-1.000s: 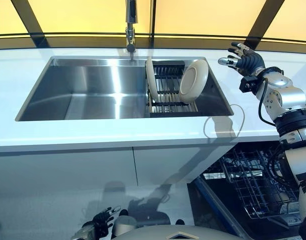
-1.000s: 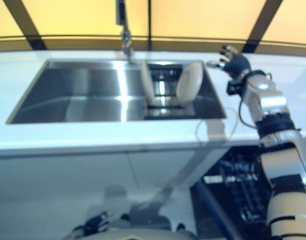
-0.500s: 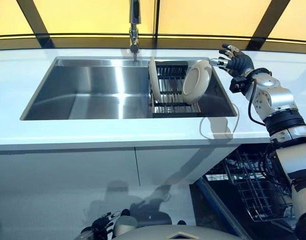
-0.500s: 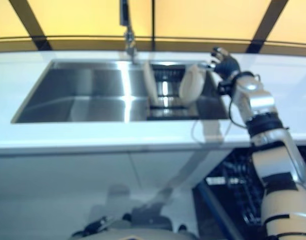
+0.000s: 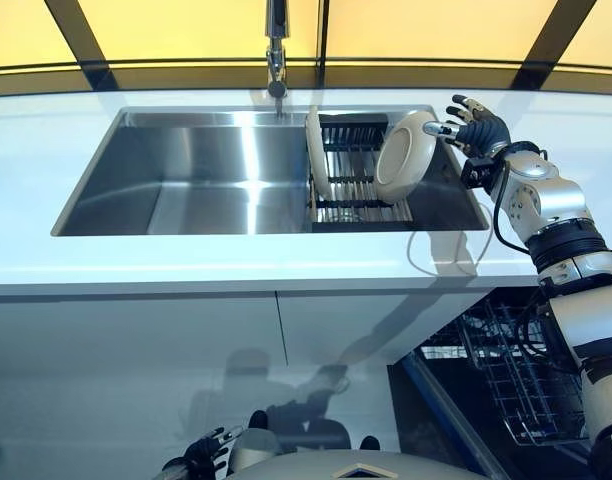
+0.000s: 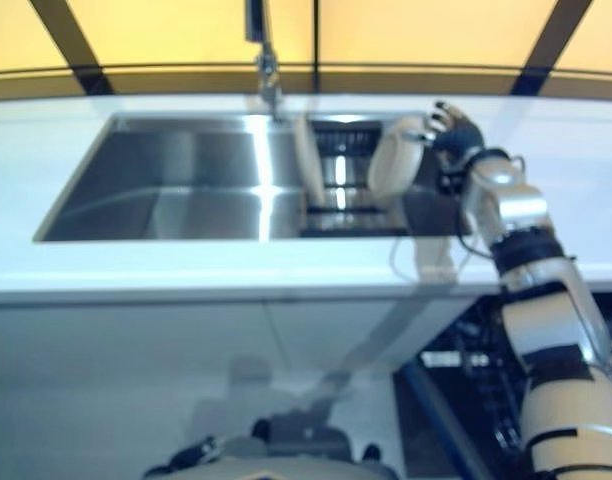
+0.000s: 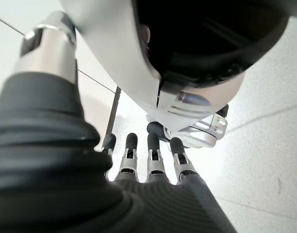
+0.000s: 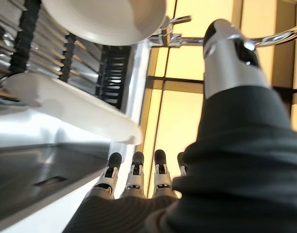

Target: Take plates into dishwasher

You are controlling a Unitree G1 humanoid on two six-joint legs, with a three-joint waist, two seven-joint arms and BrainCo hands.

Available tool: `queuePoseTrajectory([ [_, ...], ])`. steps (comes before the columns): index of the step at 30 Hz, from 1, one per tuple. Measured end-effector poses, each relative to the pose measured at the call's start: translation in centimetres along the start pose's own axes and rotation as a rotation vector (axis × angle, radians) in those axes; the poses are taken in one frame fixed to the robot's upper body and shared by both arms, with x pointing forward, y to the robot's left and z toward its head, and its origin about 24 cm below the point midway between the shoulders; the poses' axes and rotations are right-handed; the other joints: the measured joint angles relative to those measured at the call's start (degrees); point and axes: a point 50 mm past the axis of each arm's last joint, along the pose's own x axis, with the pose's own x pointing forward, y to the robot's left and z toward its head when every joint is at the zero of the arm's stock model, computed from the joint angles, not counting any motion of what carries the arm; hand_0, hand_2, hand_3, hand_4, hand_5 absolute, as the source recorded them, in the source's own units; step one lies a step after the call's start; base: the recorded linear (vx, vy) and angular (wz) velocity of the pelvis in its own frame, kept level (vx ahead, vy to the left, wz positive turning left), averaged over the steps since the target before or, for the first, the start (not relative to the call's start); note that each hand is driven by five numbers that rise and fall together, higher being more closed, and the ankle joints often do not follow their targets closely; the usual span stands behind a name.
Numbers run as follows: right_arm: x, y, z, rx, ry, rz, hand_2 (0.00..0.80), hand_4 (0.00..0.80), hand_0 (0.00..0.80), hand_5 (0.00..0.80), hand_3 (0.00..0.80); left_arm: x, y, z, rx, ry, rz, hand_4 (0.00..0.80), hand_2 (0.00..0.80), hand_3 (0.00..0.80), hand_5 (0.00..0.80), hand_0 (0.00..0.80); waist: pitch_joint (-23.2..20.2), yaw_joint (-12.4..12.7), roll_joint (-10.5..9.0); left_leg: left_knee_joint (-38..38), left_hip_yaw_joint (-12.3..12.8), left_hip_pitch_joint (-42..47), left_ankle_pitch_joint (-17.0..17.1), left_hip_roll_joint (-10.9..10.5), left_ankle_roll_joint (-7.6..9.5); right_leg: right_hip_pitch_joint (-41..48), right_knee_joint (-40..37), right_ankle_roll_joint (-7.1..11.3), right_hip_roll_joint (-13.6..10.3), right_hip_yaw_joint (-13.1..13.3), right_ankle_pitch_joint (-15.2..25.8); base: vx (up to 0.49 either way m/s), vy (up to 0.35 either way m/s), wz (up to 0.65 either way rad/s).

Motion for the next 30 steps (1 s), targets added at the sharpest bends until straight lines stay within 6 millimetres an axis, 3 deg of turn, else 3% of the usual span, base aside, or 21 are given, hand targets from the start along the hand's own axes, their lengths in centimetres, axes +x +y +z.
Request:
queuePoseTrajectory([
  [5, -0.1, -0.6, 0.1, -0.005, -0.003, -0.032, 0.000, 0.000, 0.000, 0.000, 0.000, 0.1, -0.1, 0.3, 0.003, -0.012, -0.005, 0.000, 0.000, 0.000, 0.000, 0.000, 1.87, -0.10, 0.98, -0.02, -0.04, -0.50, 0.19, -0.02, -0.03, -0.53, 0.04, 0.02, 0.09, -0.02, 0.07, -0.008, -0.004, 0.00],
  [30, -0.2, -0.7, 0.3, -0.004, -0.004, 0.003, 0.000, 0.000, 0.000, 0.000, 0.000, 0.3, -0.5, 1.8, 0.012, -0.058, -0.027, 0.000, 0.000, 0.000, 0.000, 0.000, 5.75, -0.08, 1.10, -0.02, -0.18, -0.44, 0.18, -0.09, -0.04, -0.34, 0.01, 0.03, 0.04, -0.10, 0.06, 0.007, 0.001, 0.00],
])
